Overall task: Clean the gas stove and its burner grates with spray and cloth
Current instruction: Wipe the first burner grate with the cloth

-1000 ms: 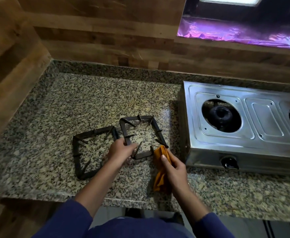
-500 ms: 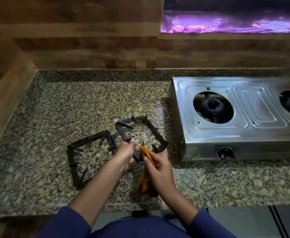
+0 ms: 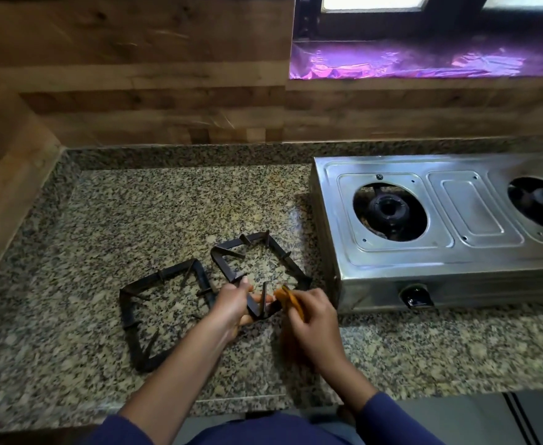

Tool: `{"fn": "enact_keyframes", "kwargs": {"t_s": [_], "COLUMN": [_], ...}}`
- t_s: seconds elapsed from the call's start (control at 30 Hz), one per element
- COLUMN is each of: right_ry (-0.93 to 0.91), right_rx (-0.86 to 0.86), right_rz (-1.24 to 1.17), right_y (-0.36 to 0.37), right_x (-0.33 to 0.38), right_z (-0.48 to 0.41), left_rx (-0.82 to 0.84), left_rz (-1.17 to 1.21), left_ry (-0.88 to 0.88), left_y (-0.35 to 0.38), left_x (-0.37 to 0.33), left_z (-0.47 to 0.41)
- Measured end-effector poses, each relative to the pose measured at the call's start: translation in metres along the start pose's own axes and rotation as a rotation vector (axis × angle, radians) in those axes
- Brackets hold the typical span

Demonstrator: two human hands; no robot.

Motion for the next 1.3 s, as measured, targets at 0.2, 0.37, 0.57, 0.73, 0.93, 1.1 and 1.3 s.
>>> {"fn": "enact_keyframes", "kwargs": {"t_s": [0.2, 0.37, 0.57, 0.73, 0.93, 1.1, 1.3], "right_ry": [-0.113, 0.092, 0.061, -0.115, -0.327, -0.486, -0.653], "right_rx": [0.241, -0.096, -0.032, 0.062, -0.072, -0.095, 0.008], "right_rz": [-0.135, -0.157, 0.021, -0.053, 0.013, -0.022, -0.084], "right_y": [0.018, -0.024, 0.014, 0.013, -0.008, -0.027, -0.031], "right_x": [0.021, -0.009, -0.007, 0.020, 0.062, 0.092, 0.127], "right_z": [0.015, -0.002, -0.005, -0.007, -0.012, -0.015, -0.010], "left_rx": [0.004, -0.014, -0.207, -0.246, -0.105, -0.056, 0.056], "left_rz": [0.021, 0.097, 0.504, 0.539, 0.646, 0.624, 0.630], "left_ry": [-0.001, 0.011, 0.042, 0.157, 0.130, 0.275, 0.340], "left_y": [-0.010, -0.010, -0.010, -0.035, -0.049, -0.068, -0.067], "left_x": [-0.001, 0.004, -0.004, -0.025, -0.046, -0.077, -0.094], "left_z": [-0.006, 0.002, 0.016, 0.019, 0.034, 0.061, 0.082]}}
Point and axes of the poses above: each hand's wrist, its own z-axis away from the middle knuckle, its own y-axis out of the palm, x = y × z, the point moved 9 cm from there along -z, towards the middle knuckle, and after that the axes turned 15 degrees about -x, right-handed, at the moved point
